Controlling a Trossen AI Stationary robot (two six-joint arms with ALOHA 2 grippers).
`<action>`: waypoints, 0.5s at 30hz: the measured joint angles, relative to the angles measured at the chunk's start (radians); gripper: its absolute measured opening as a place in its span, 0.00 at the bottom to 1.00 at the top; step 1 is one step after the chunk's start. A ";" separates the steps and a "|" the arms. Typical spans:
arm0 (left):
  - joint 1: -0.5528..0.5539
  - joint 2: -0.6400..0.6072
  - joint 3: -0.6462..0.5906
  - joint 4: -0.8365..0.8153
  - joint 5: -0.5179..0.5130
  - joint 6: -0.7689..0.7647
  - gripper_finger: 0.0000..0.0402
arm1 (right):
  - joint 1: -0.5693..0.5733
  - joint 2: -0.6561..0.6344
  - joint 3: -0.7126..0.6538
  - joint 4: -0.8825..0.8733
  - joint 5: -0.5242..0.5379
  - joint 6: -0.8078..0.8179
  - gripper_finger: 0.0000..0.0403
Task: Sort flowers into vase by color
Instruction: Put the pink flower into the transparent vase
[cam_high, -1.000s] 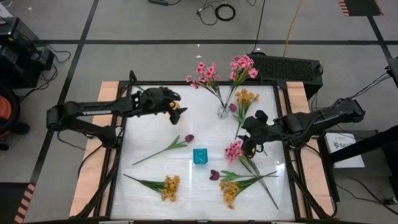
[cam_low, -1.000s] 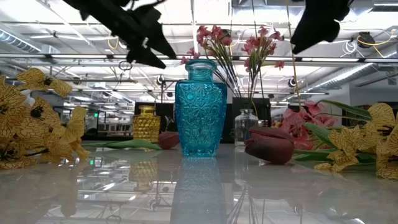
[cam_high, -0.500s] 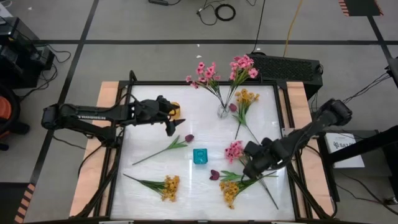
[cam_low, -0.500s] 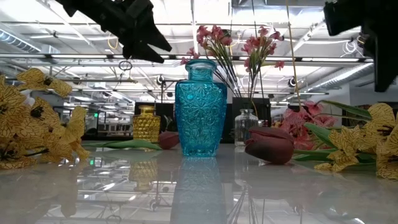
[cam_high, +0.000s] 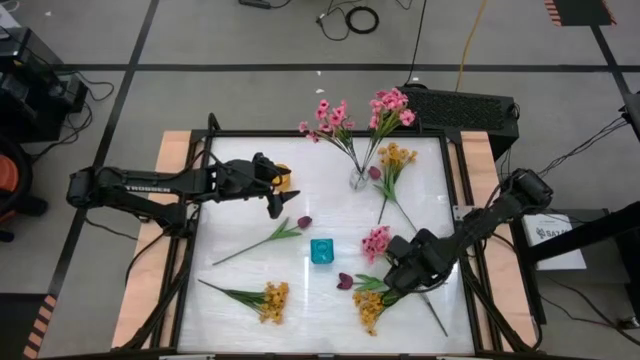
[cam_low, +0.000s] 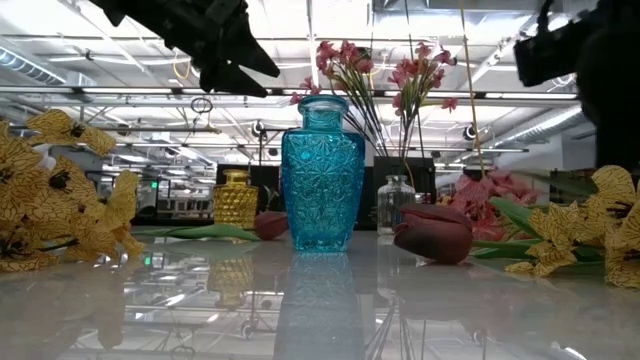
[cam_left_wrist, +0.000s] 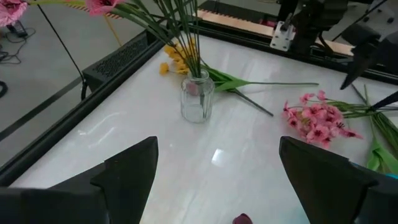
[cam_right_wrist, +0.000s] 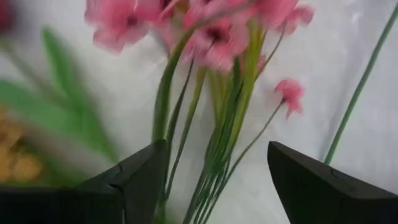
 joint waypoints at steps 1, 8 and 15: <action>0.000 0.000 0.000 0.000 0.000 0.000 0.85 | -0.004 0.007 0.000 0.000 0.006 0.000 0.67; 0.000 0.000 0.000 0.000 0.002 0.000 0.85 | -0.036 0.082 0.000 0.015 -0.014 0.047 0.60; -0.019 0.000 0.000 -0.003 0.002 0.001 0.85 | -0.055 0.150 0.000 0.027 -0.086 0.026 0.43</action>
